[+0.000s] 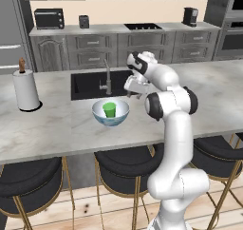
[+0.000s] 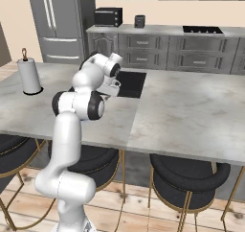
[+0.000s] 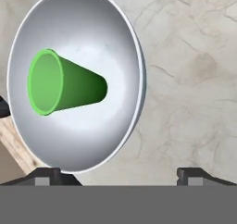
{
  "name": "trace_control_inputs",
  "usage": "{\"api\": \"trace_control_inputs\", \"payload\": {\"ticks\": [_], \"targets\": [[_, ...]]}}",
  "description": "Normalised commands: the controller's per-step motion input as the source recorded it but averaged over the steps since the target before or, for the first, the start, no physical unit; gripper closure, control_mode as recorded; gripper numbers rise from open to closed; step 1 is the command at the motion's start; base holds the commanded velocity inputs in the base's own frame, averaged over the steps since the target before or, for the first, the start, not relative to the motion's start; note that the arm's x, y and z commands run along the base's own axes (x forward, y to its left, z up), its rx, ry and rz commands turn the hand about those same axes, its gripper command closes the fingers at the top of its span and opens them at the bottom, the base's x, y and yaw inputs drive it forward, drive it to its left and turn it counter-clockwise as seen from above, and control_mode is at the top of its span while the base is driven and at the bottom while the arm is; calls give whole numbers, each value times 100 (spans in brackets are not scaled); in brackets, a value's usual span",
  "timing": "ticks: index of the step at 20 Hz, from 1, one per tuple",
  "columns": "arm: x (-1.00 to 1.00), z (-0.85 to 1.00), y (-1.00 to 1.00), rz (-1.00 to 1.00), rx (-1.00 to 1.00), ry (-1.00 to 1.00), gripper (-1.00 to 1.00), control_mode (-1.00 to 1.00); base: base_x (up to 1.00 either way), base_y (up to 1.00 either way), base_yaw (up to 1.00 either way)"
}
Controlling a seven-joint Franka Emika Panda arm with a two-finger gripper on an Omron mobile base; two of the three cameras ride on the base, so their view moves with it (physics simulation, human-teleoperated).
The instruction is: Place the cup inside the bowl on the dining table and move the bowl to any counter.
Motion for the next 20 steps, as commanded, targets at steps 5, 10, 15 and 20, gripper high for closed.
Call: {"api": "trace_control_inputs", "payload": {"ticks": [5,10,15,20], "targets": [[5,-10,14,0,0,0,-100,-100,0,0,0],[9,-7,11,-9,0,0,-100,-100,0,0,0],[23,-14,6,-14,0,0,-100,-100,0,0,0],[19,-15,0,-15,0,1,-100,-100,0,0,0]]}}
